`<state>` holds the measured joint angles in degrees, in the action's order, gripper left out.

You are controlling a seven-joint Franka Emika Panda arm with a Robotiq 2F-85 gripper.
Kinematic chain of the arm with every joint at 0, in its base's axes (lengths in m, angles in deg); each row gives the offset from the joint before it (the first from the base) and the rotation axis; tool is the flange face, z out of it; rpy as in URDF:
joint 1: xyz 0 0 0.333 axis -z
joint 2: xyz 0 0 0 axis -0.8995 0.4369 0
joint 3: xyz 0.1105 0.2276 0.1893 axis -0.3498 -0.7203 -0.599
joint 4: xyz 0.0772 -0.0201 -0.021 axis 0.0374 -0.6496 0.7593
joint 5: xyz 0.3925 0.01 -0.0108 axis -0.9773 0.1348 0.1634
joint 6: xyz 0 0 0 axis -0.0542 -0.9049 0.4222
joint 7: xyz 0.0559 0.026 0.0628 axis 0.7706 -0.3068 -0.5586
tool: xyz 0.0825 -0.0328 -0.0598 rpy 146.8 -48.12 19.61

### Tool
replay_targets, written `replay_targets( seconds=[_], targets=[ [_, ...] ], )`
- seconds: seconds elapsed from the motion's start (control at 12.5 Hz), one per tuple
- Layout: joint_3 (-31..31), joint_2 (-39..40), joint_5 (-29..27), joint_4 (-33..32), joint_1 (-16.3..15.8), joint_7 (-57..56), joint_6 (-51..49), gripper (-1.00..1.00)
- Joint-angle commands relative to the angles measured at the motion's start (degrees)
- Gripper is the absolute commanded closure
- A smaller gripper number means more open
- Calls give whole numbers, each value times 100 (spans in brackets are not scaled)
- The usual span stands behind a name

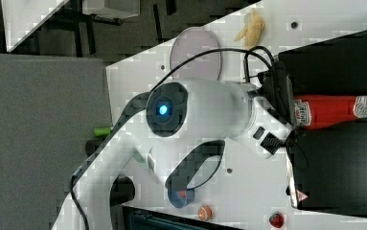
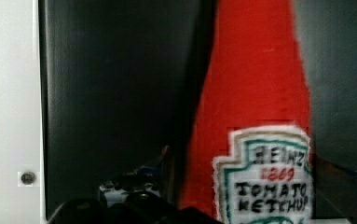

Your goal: Pick Ketchup from oven and place it on table.

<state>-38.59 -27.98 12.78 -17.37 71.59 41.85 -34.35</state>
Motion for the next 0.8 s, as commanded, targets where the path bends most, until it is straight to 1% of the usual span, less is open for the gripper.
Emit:
replay_targets(
  seconds=[0.08, 0.24, 0.32, 0.48, 0.56, 0.8],
  targets=[
    [-60, -207, -82, -37, 158, 75, -43, -100],
    [-89, -199, -109, -96, 156, 75, -9, -100],
    [-88, -197, -109, -127, 158, 75, 90, -92],
    [-113, -195, -109, -188, 159, 73, 233, -43],
    [-110, -197, -109, -200, 159, 73, 253, -26],
    [-110, -348, -92, -22, 94, 73, 214, -26]
  ],
)
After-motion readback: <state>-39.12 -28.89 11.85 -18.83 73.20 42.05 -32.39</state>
